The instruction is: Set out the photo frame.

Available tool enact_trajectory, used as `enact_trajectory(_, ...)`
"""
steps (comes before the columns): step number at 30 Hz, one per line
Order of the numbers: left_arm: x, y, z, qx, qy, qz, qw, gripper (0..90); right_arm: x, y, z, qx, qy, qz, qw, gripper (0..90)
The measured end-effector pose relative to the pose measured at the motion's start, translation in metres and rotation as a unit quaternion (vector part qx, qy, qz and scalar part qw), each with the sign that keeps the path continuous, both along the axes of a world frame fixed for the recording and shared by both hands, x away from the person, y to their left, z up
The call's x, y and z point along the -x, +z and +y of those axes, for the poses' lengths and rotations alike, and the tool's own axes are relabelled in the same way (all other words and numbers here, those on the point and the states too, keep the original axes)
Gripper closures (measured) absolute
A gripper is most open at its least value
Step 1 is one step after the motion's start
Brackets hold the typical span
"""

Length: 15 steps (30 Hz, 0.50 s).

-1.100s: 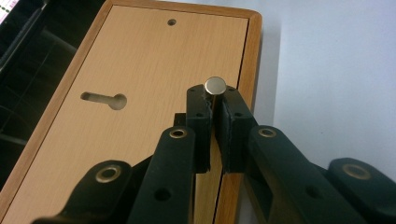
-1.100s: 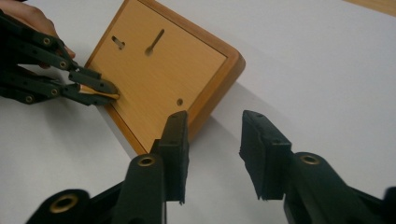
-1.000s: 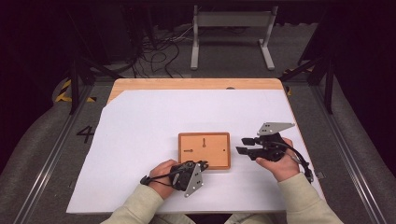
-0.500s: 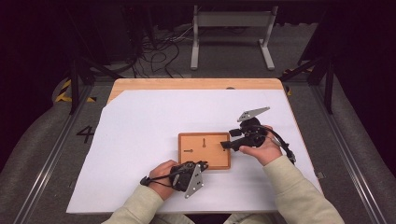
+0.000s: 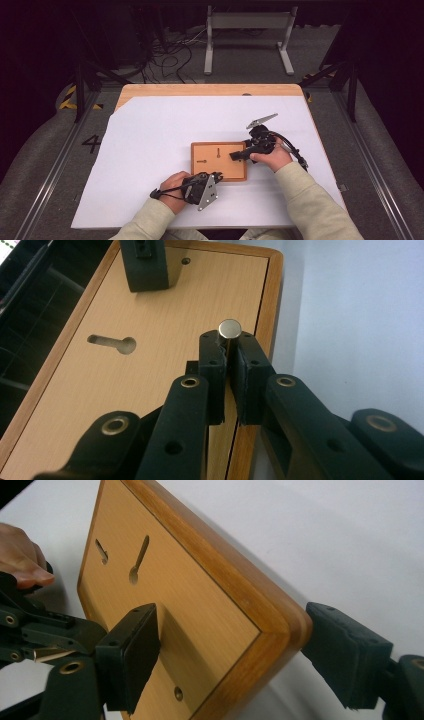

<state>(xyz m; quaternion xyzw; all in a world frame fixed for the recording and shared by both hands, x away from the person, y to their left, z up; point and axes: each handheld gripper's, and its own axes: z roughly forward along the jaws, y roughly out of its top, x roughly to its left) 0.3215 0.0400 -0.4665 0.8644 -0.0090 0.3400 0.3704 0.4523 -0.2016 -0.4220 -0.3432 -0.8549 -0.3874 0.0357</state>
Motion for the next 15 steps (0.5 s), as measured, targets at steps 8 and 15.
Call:
enact_trajectory(8,0.0002,-0.0007,0.0003,0.005,0.002,0.006,1.0000,84.3,-0.0023,-0.0052,0.0051,-0.023,0.016,0.016,0.9995,28.7)
enact_trajectory(15,0.0009,-0.0009,0.0006,0.001,-0.003,0.003,1.0000,84.2,-0.0023,-0.0033,0.0038,-0.030,0.026,0.020,0.9990,33.3)
